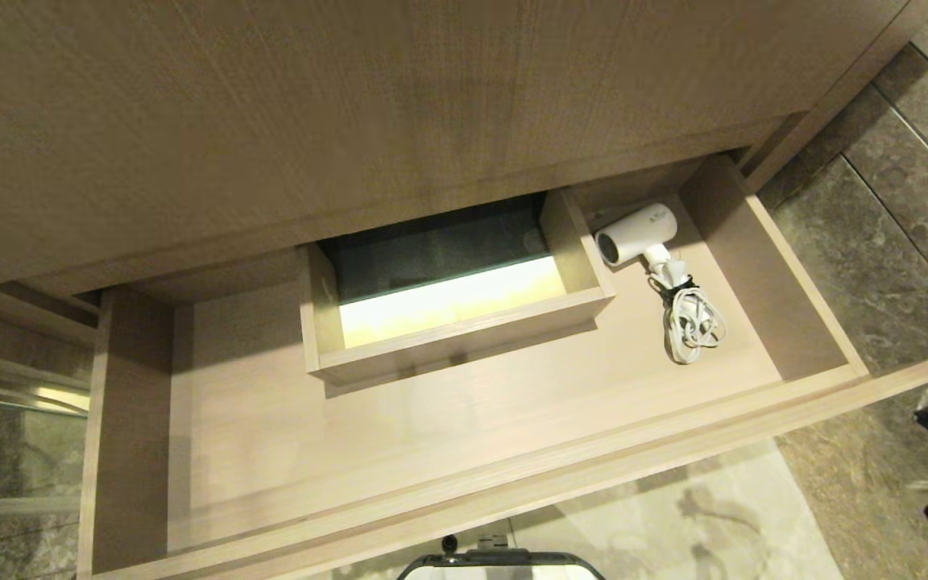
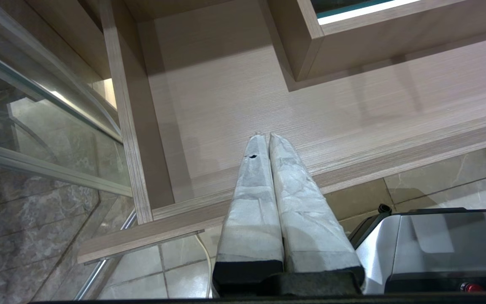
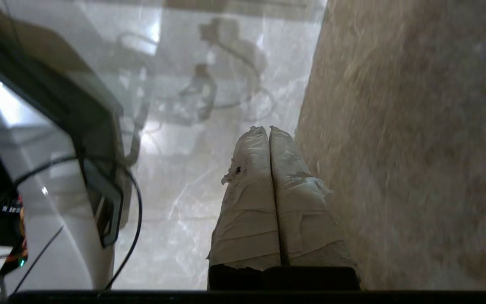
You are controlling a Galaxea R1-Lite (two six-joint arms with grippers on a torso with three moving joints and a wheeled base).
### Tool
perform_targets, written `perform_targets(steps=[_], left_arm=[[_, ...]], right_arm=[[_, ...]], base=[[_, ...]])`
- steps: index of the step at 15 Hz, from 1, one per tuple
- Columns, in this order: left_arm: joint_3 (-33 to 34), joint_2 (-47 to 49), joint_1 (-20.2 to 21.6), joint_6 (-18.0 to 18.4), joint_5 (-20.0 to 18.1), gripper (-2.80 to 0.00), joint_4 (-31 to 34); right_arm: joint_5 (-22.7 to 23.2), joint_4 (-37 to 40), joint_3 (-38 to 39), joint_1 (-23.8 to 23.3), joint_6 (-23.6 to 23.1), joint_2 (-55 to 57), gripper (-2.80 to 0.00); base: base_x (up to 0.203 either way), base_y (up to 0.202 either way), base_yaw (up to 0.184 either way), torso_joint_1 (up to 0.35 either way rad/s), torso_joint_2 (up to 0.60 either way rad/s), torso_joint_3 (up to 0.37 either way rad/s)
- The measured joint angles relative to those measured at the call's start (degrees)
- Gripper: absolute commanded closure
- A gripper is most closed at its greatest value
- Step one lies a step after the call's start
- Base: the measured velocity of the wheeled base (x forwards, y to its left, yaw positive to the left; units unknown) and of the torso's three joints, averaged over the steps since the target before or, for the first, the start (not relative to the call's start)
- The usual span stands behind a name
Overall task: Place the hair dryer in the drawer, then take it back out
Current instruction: Close the drawer
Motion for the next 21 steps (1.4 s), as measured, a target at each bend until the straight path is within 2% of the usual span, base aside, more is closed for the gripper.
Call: perform_targets(steps=[2,8,10,12,16,18,21], left_arm=[[0.0,0.0,0.0,0.0,0.0,0.0,0.0],[0.0,0.0,0.0,0.0,0.0,0.0,0.0],[0.0,0.0,0.0,0.0,0.0,0.0,0.0],[0.0,0.0,0.0,0.0,0.0,0.0,0.0],[0.0,0.0,0.0,0.0,0.0,0.0,0.0],[0.0,0.0,-0.1,0.0,0.0,0.0,0.0],[0.0,0.0,0.0,0.0,0.0,0.0,0.0]], right_arm=[[0.1,-4.0,-0.8,0.0,0.1,4.6,0.0],[2.1,-8.8,-5.4,-0.1,0.2,13.8,0.0],[5.1,-10.8,-7.7,-0.1,0.3,15.7,0.0],[6.0,-11.2,-8.6,-0.1,0.3,16.9,0.0],[8.6,-16.7,-11.9,0.0,1.0,18.8,0.0],[9.8,-20.1,-15.7,0.5,4.7,20.5,0.0],[10.9,-32.0,-25.6,1.9,10.3,24.4,0.0]], base=[[0.0,0.0,0.0,0.0,0.0,0.0],[0.0,0.0,0.0,0.0,0.0,0.0],[0.0,0.0,0.0,0.0,0.0,0.0],[0.0,0.0,0.0,0.0,0.0,0.0],[0.0,0.0,0.0,0.0,0.0,0.0],[0.0,0.0,0.0,0.0,0.0,0.0],[0.0,0.0,0.0,0.0,0.0,0.0]])
